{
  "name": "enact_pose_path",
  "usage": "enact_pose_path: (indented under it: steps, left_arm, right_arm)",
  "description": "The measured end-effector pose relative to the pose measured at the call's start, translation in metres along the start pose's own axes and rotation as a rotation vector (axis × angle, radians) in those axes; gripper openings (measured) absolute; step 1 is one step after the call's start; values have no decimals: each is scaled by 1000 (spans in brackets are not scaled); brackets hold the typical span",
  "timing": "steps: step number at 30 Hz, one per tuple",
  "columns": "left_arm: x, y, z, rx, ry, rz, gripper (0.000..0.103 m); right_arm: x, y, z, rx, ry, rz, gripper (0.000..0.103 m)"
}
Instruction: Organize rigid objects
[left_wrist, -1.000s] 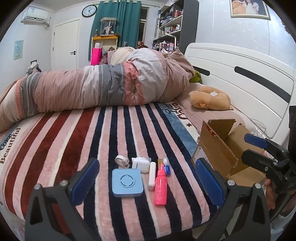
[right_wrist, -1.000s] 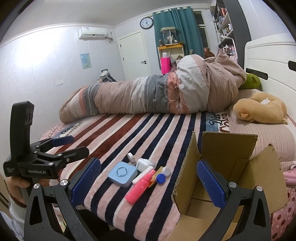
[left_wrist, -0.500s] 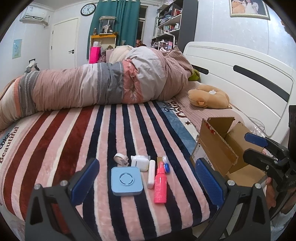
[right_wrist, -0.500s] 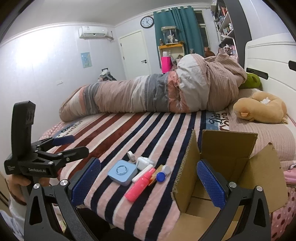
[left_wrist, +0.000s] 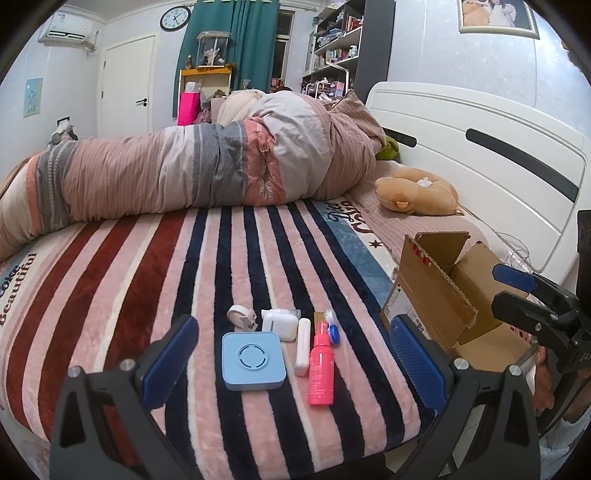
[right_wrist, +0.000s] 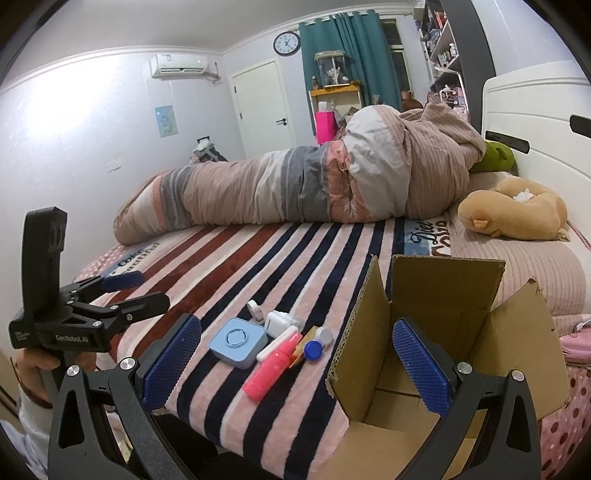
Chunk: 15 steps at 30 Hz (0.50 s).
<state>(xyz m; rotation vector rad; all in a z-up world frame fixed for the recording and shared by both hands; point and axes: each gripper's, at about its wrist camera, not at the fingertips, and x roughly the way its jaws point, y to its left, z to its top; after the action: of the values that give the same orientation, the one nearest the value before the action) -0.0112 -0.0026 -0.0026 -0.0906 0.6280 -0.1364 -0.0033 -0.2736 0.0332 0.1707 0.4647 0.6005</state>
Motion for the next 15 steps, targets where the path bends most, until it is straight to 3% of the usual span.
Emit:
enact_pose_path:
  steps: [11,14,15]
  left_arm:
    - [5,21,-5,-6,-21,-59,102]
    - [6,37,-6,-1,-31,-62,102]
    - [7,45,-8,1,-33,-63,102]
  right_arm:
    - [0,16,3,-25,1,-41,103]
    - [7,37,6,-72,4,-33,82]
    - [13,45,7,-87,9,-26,69]
